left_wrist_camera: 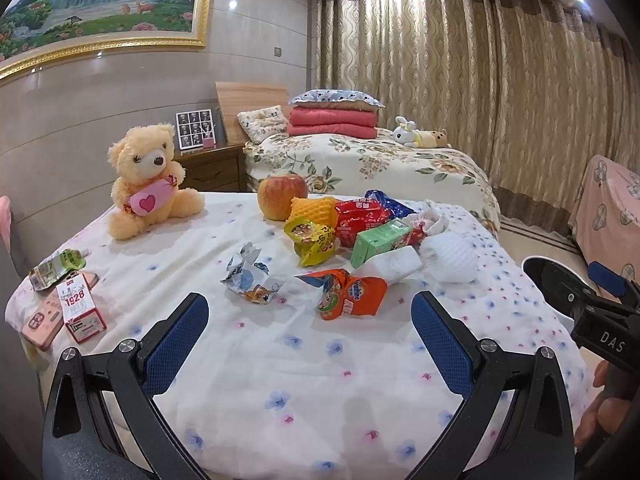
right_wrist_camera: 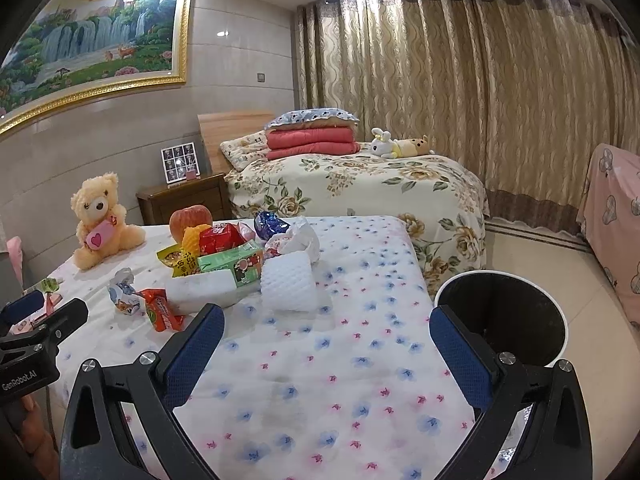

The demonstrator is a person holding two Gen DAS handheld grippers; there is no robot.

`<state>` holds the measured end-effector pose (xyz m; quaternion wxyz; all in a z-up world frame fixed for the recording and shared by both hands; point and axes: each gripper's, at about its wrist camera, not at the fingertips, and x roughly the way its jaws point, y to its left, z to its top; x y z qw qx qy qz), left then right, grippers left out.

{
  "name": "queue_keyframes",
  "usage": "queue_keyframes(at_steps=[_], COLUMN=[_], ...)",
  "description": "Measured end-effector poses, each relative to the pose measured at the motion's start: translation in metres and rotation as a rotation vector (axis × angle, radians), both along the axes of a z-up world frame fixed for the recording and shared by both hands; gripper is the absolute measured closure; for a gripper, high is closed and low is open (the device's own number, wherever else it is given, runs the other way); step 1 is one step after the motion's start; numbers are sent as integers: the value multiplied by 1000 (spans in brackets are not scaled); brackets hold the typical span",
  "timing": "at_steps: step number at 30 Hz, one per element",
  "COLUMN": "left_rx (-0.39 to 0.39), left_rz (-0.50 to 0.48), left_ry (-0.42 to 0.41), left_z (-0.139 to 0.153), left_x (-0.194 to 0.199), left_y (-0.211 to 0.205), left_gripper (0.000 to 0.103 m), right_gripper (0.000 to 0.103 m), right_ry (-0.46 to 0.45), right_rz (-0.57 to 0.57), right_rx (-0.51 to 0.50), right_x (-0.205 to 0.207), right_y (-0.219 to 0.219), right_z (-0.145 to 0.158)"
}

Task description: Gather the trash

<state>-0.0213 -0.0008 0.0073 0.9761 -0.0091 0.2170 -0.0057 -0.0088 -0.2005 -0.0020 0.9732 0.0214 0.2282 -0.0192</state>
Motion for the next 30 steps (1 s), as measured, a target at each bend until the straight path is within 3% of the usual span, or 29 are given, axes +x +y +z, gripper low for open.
queue_keyframes(at_steps=[30], left_rx=[9], left_rz=[-2], left_ry=[2], left_z=[1], left_x=[0], left_y=[-2], left_gripper=[0], right_gripper=[0], right_ry=[16], right_rz=[17], right_rx=[27], right_x=[0], right_y=[-1], right_z=[-6])
